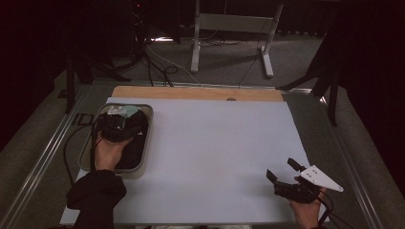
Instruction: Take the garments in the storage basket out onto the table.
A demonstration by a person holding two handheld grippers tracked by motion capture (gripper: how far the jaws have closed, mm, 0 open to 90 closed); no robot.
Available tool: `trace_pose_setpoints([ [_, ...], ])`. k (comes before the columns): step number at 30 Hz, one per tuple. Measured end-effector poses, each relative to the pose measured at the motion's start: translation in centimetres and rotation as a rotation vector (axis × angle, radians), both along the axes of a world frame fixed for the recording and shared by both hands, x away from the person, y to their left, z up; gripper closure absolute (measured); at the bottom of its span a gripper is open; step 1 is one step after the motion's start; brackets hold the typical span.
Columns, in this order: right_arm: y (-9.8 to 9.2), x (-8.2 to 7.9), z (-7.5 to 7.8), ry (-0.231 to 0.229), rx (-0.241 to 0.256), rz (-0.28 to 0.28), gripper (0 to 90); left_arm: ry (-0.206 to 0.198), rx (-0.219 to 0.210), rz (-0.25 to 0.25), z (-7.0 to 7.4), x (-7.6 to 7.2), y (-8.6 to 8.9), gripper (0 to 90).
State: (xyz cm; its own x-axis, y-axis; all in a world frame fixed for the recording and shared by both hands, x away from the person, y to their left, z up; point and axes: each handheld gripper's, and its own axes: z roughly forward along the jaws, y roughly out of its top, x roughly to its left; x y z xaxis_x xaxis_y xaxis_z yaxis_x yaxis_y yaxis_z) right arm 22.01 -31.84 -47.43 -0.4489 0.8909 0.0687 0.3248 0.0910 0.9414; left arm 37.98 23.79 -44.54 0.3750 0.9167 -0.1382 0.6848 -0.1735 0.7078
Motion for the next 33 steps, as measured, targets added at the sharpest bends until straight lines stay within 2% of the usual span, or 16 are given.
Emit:
trace_pose_setpoints([
  [11,0.0,0.0,0.0,0.0,-0.002,0.003,7.2,-0.061,-0.041,-0.014,1.1,-1.0,0.3,68.7],
  [33,0.0,0.0,0.0,0.002,-0.001,0.002,7.3,-0.126,-0.081,-0.037,3.2,-2.1,0.8,69.2],
])
